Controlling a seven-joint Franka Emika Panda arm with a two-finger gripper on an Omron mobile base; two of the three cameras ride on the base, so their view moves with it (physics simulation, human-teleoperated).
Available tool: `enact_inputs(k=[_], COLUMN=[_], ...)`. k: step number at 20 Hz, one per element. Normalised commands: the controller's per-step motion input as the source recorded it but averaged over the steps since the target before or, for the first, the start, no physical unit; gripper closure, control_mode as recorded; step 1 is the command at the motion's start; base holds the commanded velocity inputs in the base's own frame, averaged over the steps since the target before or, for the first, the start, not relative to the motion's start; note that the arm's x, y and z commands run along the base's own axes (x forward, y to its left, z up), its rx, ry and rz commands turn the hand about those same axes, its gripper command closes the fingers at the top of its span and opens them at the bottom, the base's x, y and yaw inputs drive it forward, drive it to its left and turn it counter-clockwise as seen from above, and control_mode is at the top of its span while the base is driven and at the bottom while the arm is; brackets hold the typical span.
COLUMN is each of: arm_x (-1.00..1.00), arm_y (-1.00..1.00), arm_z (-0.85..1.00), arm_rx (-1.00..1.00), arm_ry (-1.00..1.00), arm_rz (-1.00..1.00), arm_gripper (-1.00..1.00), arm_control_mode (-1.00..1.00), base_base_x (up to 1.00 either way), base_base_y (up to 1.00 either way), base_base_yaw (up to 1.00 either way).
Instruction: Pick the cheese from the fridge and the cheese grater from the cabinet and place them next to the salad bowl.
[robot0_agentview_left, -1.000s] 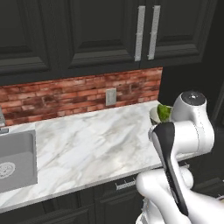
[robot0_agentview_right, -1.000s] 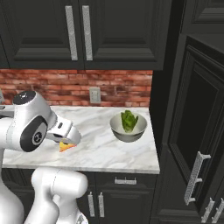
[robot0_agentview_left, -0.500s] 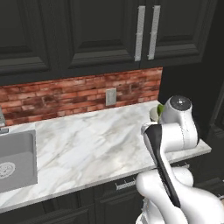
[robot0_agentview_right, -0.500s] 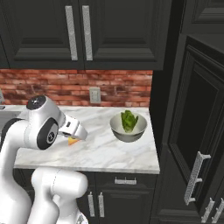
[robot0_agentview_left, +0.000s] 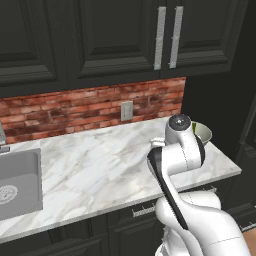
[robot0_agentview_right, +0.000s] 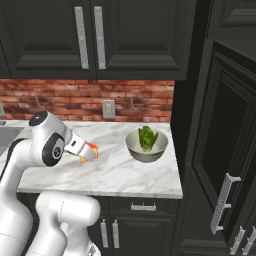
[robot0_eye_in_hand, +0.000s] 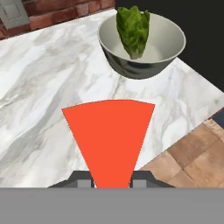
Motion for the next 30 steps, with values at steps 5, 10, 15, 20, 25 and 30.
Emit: enact_inputs(k=[5,10,15,20,25,30], arm_x=[0.39,0.39,0.41,0.29,0.24,0.08], arm_y=[0.02,0.05,-0.02,0.0,-0.03,-0.08], arm_z=[-0.32,-0.31,-0.23,-0.22,-0.23,-0.34], arm_rx=[0.0,0.0,0.0,-0.01,-0.01,-0.05], arm_ry=[0.05,0.0,-0.01,-0.01,0.0,0.0], arm_rz=[-0.13,-0.1,0.0,0.0,0.0,-0.02], arm_gripper=[1.0,1.0,1.0,1.0,1.0,1.0], arm_control_mode=[-1.0,-1.0,-1.0,-1.0,-1.0,-1.0], base_base_x=[0.0,0.0,0.0,0.0,0.0,0.0], base_base_y=[0.0,0.0,0.0,0.0,0.0,0.0], base_base_yaw=[0.0,0.0,0.0,0.0,0.0,0.0])
